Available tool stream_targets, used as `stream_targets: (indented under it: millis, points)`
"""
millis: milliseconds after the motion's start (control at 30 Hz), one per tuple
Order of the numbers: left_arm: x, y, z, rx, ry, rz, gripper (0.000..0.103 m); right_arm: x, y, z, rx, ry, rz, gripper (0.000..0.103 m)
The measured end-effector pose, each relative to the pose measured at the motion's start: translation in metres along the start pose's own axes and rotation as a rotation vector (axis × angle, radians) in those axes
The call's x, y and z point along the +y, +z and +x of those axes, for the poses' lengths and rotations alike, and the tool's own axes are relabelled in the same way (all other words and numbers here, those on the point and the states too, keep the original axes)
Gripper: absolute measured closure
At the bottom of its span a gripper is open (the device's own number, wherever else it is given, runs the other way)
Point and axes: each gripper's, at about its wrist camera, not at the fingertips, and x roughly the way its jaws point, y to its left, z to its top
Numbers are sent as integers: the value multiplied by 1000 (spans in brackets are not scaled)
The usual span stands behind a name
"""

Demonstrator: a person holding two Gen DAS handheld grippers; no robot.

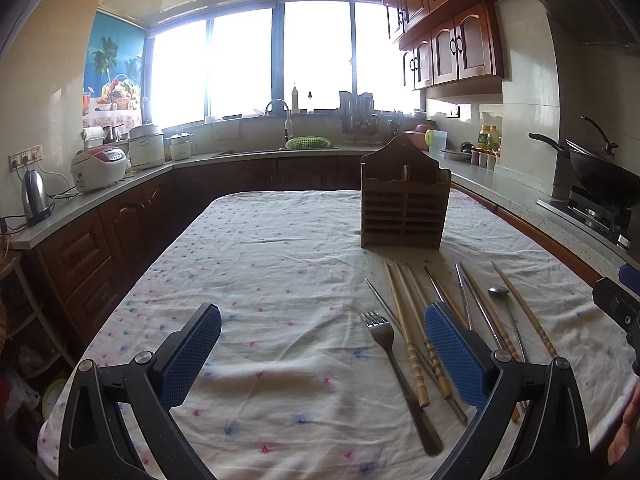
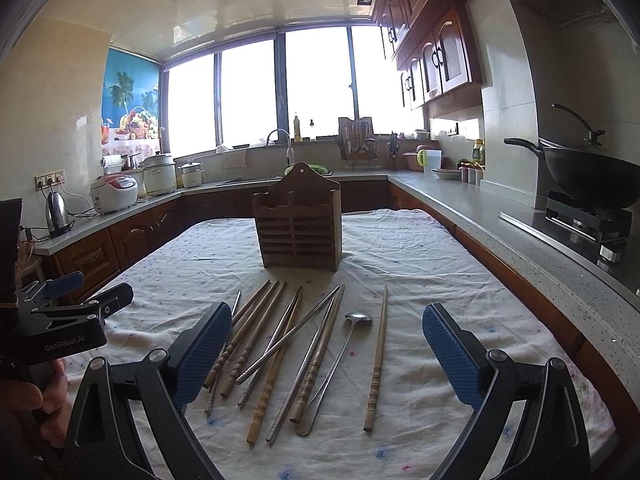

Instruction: Organize utensils

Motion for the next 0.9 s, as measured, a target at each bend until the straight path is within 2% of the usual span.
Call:
stream_targets:
  millis: [200, 400, 533, 633, 700, 767, 900]
  points:
    - [0, 4, 9, 33, -20, -4, 2, -1, 6, 4, 16, 19, 9, 6]
    - [3, 13, 21, 92, -65, -24, 8, -5, 14, 13, 42, 43, 15, 6]
    - [5, 22, 33, 136, -100, -30, 15, -9, 21, 23, 80, 67, 34, 6]
    - [9, 29, 44, 185, -136, -47, 26, -11, 27, 33, 114, 80, 43, 7]
    - [11, 32, 57, 224, -158, -56, 31, -14, 29, 42, 145, 97, 59, 10]
    - [14, 35, 67, 261, -173, -61, 40, -17, 30, 53, 185, 105, 79, 18]
    - [18, 39, 85, 323, -210, -71, 51, -22, 28, 77, 277, 119, 109, 32]
